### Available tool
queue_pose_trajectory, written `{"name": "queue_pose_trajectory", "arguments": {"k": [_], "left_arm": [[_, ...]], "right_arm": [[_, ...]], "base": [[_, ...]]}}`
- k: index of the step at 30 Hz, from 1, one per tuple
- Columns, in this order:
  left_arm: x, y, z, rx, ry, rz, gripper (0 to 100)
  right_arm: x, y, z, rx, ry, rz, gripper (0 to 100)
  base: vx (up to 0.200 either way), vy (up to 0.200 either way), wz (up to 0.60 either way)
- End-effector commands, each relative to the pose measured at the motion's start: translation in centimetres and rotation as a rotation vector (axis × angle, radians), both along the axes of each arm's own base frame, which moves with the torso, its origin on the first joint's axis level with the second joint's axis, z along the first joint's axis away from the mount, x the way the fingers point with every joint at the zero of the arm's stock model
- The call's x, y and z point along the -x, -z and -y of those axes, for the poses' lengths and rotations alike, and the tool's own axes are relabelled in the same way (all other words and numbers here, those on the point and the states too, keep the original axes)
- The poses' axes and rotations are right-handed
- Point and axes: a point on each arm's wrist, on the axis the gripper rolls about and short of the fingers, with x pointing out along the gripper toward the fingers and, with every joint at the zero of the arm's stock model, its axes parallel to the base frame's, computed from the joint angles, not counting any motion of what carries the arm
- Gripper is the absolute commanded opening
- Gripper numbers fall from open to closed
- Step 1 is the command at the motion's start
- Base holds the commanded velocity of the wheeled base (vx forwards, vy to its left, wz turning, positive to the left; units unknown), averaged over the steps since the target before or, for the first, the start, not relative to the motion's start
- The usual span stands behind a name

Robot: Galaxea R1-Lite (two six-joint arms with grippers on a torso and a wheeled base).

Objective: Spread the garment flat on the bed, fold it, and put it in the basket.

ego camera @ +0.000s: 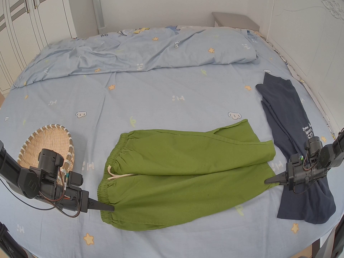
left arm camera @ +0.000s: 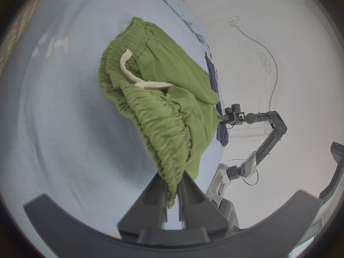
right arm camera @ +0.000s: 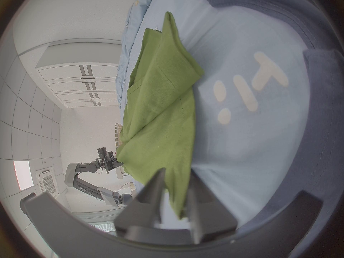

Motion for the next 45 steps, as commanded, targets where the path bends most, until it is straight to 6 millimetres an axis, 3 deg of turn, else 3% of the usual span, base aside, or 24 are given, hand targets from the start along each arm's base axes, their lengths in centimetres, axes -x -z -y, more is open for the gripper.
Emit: {"name": "queue_pose_trajectory", "arguments": {"k": [1,9,14,18,20,25,31,45], "left_arm": [[-0.1,0.0,-0.1,0.000,-0.005,0.000,0],[-0.4,-0.1,-0.5,0.001,-0.023,-0.035,0],[-0.5,-1.4,-1.1,-0.007,-0.044,-0.175,0],[0.0,-2.0,-2.1,-0.032,-0.015,-0.219,0],[0.3,-2.0,-2.3,-0.037,-0.012,-0.231,0],[2.1,-0.9,-3.0,-0.075,-0.047,-0.318,0],[3.7,-0.4,-2.8,-0.081,-0.043,-0.348,0],[5.3,0.9,-2.8,-0.143,-0.048,-0.437,0]], "right_arm": [[0.0,0.1,0.1,-0.004,0.004,-0.003,0],[0.9,-0.1,0.6,-0.004,0.022,-0.009,0],[4.1,-2.2,-0.9,0.014,-0.015,0.035,0],[5.8,-2.3,-2.2,0.018,-0.056,0.019,0],[6.3,-2.2,-2.5,0.020,-0.067,0.006,0],[9.6,-0.1,-4.2,0.118,-0.107,-0.089,0],[12.6,1.8,-4.7,0.153,-0.122,-0.061,0],[15.1,2.8,-3.9,0.235,-0.051,-0.091,0]], "base": [[0.000,0.000,0.00],[0.000,0.000,0.00],[0.000,0.000,0.00],[0.000,0.000,0.00],[0.000,0.000,0.00],[0.000,0.000,0.00],[0.000,0.000,0.00],[0.000,0.000,0.00]]}}
